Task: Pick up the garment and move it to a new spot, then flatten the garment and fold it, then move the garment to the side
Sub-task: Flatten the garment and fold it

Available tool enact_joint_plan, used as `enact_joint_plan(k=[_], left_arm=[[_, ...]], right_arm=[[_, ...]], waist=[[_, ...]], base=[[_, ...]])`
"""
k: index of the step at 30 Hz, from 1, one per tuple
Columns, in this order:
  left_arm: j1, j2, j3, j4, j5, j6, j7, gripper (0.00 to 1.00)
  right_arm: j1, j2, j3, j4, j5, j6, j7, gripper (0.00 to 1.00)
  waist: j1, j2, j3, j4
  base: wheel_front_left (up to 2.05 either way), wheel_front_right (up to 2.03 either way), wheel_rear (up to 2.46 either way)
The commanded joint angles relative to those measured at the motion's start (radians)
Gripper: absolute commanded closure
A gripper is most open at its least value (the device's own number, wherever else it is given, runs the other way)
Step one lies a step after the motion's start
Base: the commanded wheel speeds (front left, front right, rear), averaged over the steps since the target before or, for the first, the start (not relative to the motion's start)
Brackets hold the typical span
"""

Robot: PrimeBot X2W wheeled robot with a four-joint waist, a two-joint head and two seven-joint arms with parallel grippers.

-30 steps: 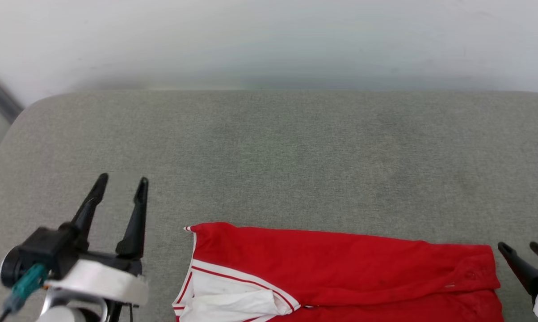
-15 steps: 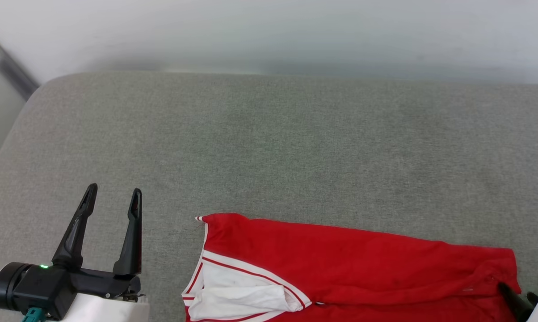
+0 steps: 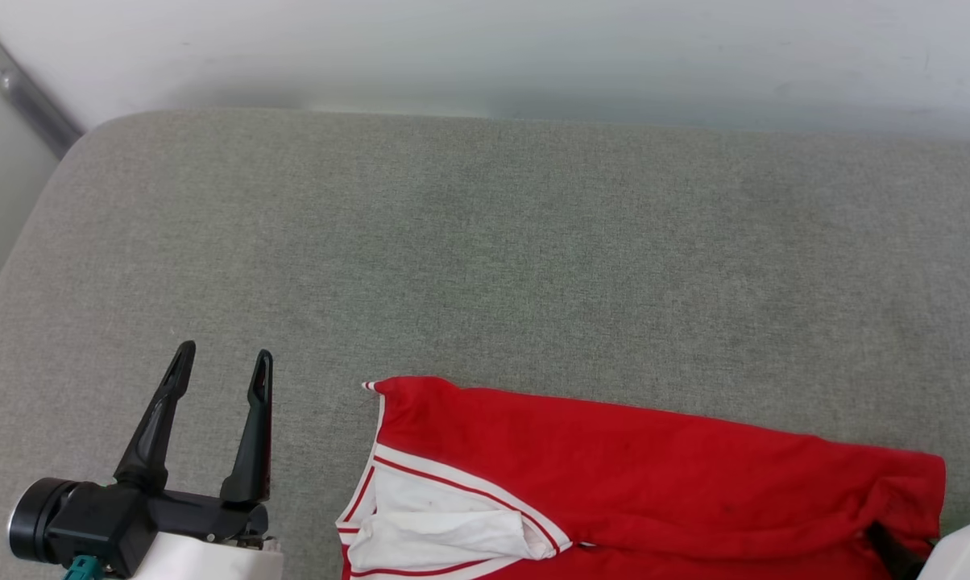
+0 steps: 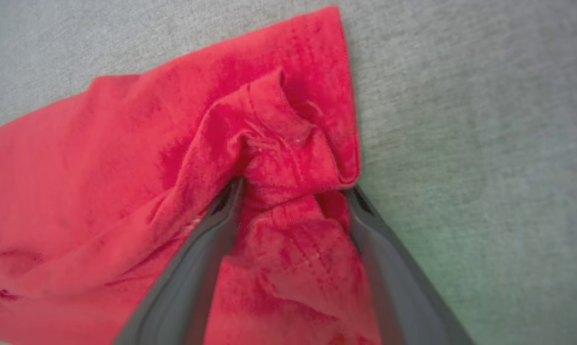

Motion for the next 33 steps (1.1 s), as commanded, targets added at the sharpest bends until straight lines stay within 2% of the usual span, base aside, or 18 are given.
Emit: enact_joint_plan(k=[1, 3, 4, 5, 13, 20, 26, 33], left_arm=[[0.000, -0.007, 0.003, 0.002, 0.005, -0.004, -0.003, 0.00], [0.000, -0.011, 0.006, 0.007, 0.007, -0.004, -0.003, 0.00], [0.001, -0.012, 0.006, 0.009, 0.008, -0.005, -0.003, 0.00], [0.002, -0.013, 0.007, 0.010, 0.007, -0.005, -0.003, 0.00], [0.018, -0.005, 0.008, 0.008, 0.001, -0.006, -0.003, 0.00], [0.018, -0.005, 0.006, 0.010, 0.002, -0.007, -0.003, 0.00], [0.020, -0.008, 0.007, 0.010, 0.002, -0.007, -0.003, 0.00], [0.042, -0.014, 0.011, 0.019, 0.000, -0.007, -0.003, 0.00]], right_arm=[[0.025, 0.042, 0.050, 0.041, 0.017, 0.006, 0.018, 0.00], [0.033, 0.041, 0.066, 0.053, 0.017, 0.006, 0.012, 0.00], [0.036, 0.038, 0.073, 0.060, 0.013, 0.006, 0.006, 0.65], [0.037, 0.034, 0.077, 0.065, 0.008, 0.006, -0.001, 1.00], [0.005, -0.029, 0.055, 0.065, -0.007, 0.002, -0.114, 1.00], [-0.029, -0.095, -0.034, 0.065, -0.034, 0.002, -0.176, 1.00], [-0.049, -0.152, -0.113, 0.067, -0.073, 0.002, -0.184, 1.00], [-0.019, -0.143, -0.042, -0.033, -0.059, 0.003, -0.146, 1.00]], waist=[[0.0000, -0.0001, -0.002, 0.000], [0.0000, -0.0001, -0.005, -0.001], [0.0000, -0.0001, -0.007, -0.002], [0.0000, -0.0001, -0.010, -0.002], [0.0000, -0.0001, -0.023, -0.014], [0.0000, -0.0001, -0.033, -0.030], [0.0000, -0.0001, -0.040, -0.039], [0.0000, -0.0001, -0.070, -0.053]], base=[[0.00, 0.00, 0.00], [0.00, 0.00, 0.00], [0.00, 0.00, 0.00], [0.00, 0.00, 0.00], [0.00, 0.00, 0.00], [0.00, 0.00, 0.00], [0.00, 0.00, 0.00], [0.00, 0.00, 0.00]])
